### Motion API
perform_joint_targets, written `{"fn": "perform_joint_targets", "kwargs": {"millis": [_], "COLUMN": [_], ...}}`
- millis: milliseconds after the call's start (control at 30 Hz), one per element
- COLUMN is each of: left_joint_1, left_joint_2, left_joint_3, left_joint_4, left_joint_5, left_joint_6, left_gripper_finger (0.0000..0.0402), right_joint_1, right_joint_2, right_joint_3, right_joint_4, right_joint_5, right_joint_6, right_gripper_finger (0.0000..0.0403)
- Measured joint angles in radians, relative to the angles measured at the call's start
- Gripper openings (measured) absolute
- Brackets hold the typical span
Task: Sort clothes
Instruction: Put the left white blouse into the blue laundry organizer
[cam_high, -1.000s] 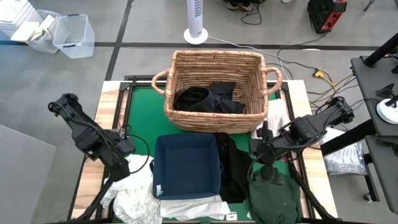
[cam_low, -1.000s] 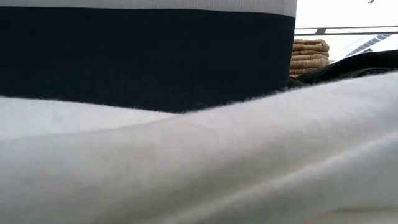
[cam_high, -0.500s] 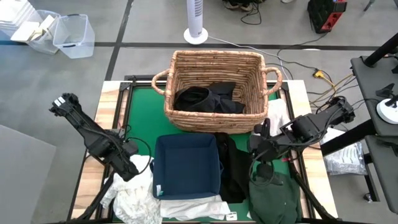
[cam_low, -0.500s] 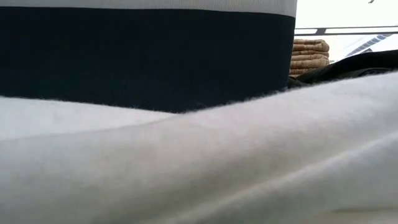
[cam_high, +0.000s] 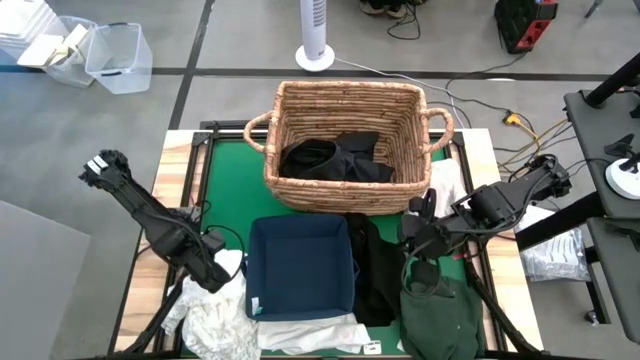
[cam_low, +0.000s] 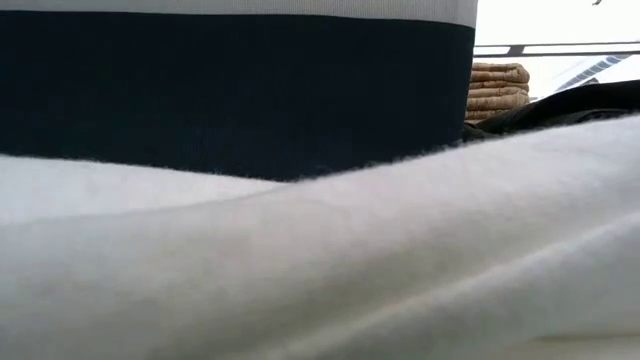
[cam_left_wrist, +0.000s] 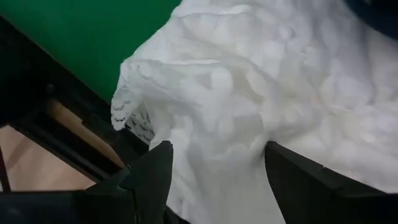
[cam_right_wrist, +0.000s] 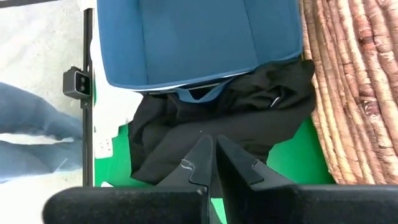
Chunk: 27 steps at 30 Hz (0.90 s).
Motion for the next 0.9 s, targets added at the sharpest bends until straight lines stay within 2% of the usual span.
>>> {"fn": "perform_joint_targets", "kwargs": {"millis": [367,500,633,767,800,900], "left_joint_1": [0.000,0.000,0.000,0.000,0.000,-0.002], "left_joint_2": [0.000,0.000,0.000,0.000,0.000,0.000], "left_joint_3": [-0.133,-0.157,-0.158,-0.145,-0.143,-0.131], "left_joint_4": [0.240,0.267,0.266,0.263,0.262,0.260], "left_joint_5": [-0.004,-0.005,-0.005,-0.006,-0.006,-0.006], "left_joint_6": [-0.030,-0.030,-0.011,0.019,0.021,0.031], "left_gripper_finger": [0.0231,0.0218,0.0146,0.0031,0.0017,0.0010], "right_joint_1": [0.000,0.000,0.000,0.000,0.000,0.000], "right_joint_2": [0.000,0.000,0.000,0.000,0.001,0.001], "right_joint_3": [0.000,0.000,0.000,0.000,0.000,0.000], "right_joint_4": [0.023,0.023,0.023,0.023,0.023,0.023], "right_joint_5": [0.001,0.001,0.021,0.036,0.047,0.054], "right_joint_6": [0.016,0.020,0.020,0.017,0.016,0.016], "right_gripper_finger": [0.0013,0.0013,0.0013,0.0013,0.0013,0.0013]}}
